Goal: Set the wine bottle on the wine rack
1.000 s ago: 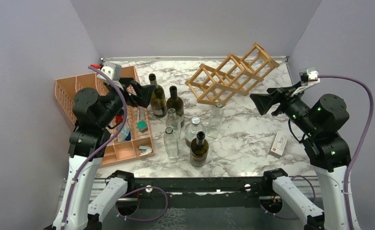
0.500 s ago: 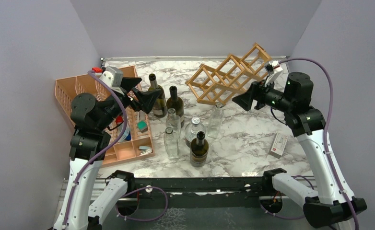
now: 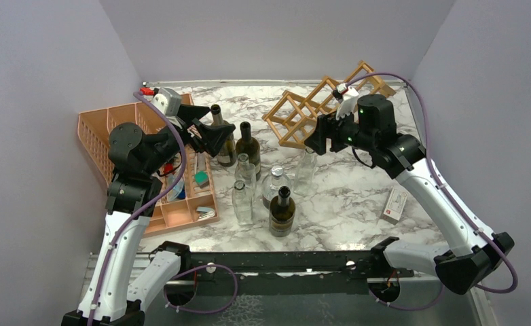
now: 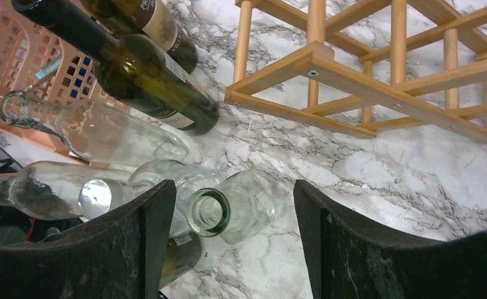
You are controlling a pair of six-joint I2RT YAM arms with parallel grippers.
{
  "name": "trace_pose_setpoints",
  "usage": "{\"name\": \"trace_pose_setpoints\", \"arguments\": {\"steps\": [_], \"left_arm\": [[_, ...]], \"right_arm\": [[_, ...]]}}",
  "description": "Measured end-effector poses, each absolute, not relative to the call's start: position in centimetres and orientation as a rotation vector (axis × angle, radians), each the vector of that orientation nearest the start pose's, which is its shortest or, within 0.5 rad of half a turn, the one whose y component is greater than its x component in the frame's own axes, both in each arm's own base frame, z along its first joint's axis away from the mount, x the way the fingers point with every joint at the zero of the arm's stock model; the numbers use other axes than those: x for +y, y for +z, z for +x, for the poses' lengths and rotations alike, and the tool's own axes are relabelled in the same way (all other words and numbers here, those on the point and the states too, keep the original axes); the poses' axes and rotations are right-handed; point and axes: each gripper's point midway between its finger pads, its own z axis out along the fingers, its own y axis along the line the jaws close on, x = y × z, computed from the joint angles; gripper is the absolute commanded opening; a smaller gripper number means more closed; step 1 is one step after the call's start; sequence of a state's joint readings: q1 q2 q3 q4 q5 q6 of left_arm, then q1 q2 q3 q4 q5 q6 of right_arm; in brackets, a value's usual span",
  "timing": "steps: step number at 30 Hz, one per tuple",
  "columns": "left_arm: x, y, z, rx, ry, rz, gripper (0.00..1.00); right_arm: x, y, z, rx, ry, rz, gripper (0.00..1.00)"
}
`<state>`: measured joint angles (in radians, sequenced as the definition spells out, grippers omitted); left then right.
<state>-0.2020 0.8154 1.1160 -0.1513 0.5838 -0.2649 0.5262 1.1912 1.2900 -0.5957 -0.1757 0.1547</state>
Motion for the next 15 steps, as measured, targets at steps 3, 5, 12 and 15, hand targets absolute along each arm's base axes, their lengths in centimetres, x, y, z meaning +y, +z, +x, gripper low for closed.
{"name": "trace_pose_setpoints", "arguments": {"steps": [3,5,12,15], "left_arm": [[-15.9,42.8,24.8,1.425,-0.795,0.446,0.99],[-16.0,42.8,25.0,1.428,-0.799,0.443,0.99],[-16.2,41.9,25.6,1.453,-0.812,0.436,0.99],[-16.3,41.1,25.8,1.47,-0.823,0.432,0.99]], "right_arm": [[21.6,28.6,28.8,2.055,0.555,-0.522,0.72],[21.9,28.4,28.7,2.056,0.539,-0.544,0.72],[22.6,27.4,28.4,2.046,0.496,-0.621,0.61],[22.7,25.6,28.1,2.061,0.477,-0.669,0.55]]}}
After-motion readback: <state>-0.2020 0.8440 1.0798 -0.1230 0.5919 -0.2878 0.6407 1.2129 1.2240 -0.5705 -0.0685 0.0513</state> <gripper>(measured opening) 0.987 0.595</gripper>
